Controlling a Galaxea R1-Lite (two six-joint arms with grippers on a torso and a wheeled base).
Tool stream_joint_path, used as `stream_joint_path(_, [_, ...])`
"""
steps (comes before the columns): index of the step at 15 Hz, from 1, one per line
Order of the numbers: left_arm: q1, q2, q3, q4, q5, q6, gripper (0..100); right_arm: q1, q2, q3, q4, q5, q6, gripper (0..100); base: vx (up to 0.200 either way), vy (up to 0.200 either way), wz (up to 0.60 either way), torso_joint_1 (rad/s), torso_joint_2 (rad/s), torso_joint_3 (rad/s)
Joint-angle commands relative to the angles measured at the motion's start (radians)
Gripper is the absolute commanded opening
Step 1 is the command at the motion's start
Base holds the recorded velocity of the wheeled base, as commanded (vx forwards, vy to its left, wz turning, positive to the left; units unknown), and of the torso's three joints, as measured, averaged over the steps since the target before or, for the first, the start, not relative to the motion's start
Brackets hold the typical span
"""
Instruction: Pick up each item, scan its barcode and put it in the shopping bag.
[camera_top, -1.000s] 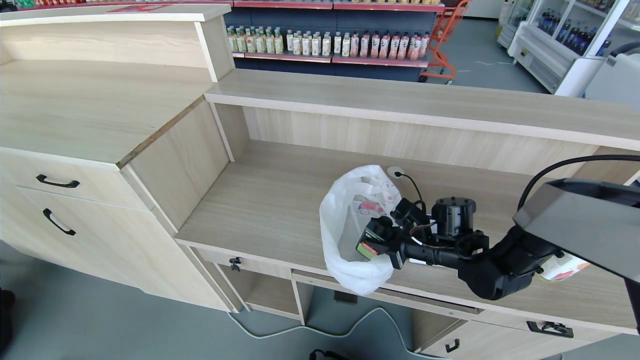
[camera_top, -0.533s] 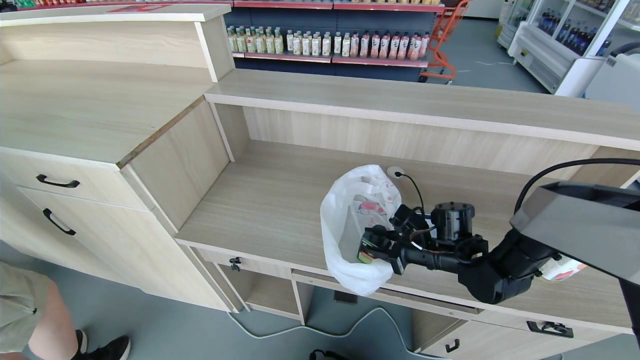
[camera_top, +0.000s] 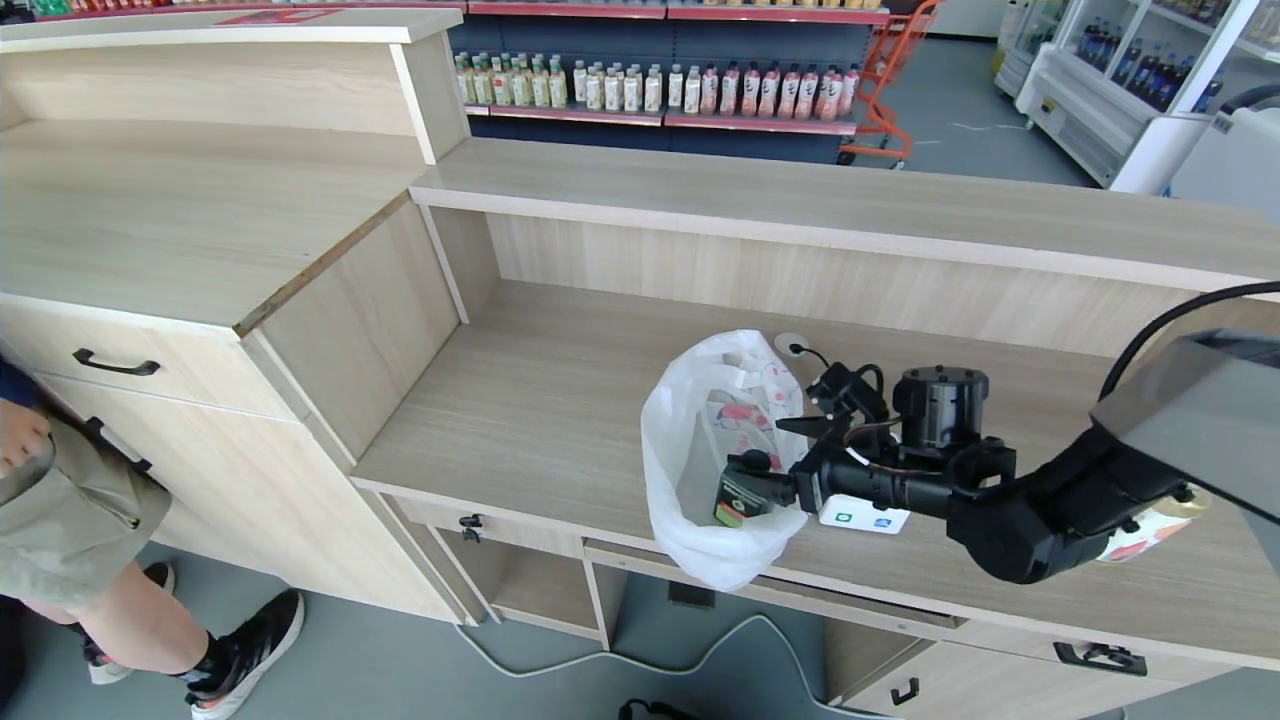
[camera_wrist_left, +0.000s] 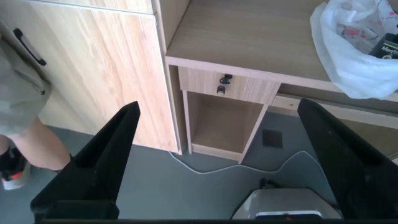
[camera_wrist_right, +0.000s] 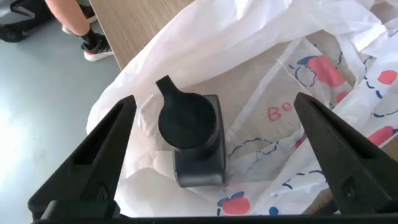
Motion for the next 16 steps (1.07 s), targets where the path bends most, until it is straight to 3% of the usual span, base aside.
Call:
stream_joint_path(1, [0.000,0.000,0.000,0.000,0.002,0.000,100,-0.050,-0.081,0.020,0.018,-0.001,0.010,100,0.000,0.000,0.00,0.000,0.00,0.000])
stream_joint_path(6, [0.000,0.000,0.000,0.000,0.000,0.000,100,-0.133,-0.214,0.085,0.014,-0.001,0.013,100,0.000,0.000,0.00,0.000,0.00,0.000])
stream_joint_path(8, [0.000,0.000,0.000,0.000,0.000,0.000,100,-0.193,-0.337,0.176,0.029,-0.011,0.010,100,0.000,0.000,0.00,0.000,0.00,0.000])
stream_joint_path(10, [0.000,0.000,0.000,0.000,0.000,0.000,100,-0.265,-0.481,0.300,0.040,-0.097,-0.026,100,0.000,0.000,0.00,0.000,0.00,0.000])
stream_joint_path(15, [0.000,0.000,0.000,0.000,0.000,0.000,100,-0.512,-0.739,0.382,0.342,-0.248,-0.146,100,0.000,0.000,-0.48,0.001,0.00,0.004])
stream_joint_path(16, [0.000,0.000,0.000,0.000,0.000,0.000,100,-0.552,-0.809,0.409,0.396,-0.335,-0.148,100,0.000,0.000,-0.60,0.007,0.00,0.002])
